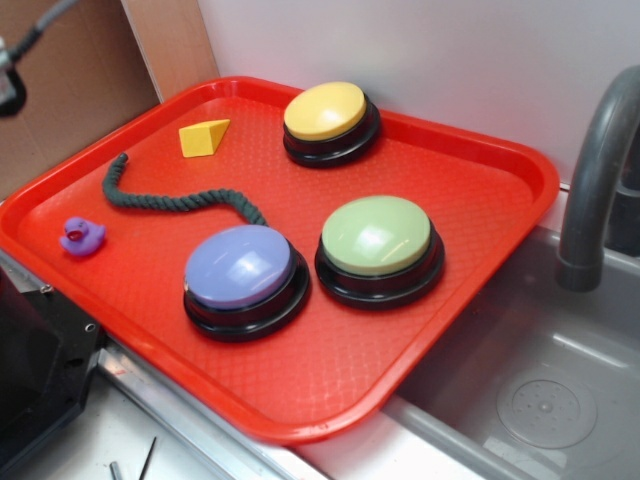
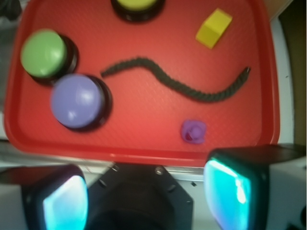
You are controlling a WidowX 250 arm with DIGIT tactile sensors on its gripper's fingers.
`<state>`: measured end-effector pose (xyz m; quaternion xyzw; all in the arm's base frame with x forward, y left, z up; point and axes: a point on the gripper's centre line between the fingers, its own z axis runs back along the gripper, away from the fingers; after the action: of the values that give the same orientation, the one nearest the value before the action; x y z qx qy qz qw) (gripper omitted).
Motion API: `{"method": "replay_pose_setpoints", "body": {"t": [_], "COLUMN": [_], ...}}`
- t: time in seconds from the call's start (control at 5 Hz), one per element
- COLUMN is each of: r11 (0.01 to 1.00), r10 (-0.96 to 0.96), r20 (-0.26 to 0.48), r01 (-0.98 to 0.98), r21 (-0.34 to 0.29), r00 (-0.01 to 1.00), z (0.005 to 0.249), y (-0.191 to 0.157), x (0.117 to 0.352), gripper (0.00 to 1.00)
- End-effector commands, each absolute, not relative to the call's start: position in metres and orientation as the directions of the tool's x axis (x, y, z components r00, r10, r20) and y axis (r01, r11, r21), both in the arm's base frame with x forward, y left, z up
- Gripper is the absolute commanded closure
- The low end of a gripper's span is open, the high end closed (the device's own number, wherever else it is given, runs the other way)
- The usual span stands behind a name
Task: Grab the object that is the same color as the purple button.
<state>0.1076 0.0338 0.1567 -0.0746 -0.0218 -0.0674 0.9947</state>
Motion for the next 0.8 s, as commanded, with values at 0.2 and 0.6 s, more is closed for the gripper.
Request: {"method": "replay_pose_setpoints", "body": {"t": [0.2, 0.6], "r11": [0.995, 0.998], "r10": [-0.052, -0.005], "r20": [0.009, 0.080], "r01": [0.051, -0.001], "r21": [0.084, 0.069], "r00": [0.999, 0.997], "z": [0.094, 0.063], "y": [0.085, 0.091], "x": [0.099, 0.133], "gripper": [0.00, 0.00]}}
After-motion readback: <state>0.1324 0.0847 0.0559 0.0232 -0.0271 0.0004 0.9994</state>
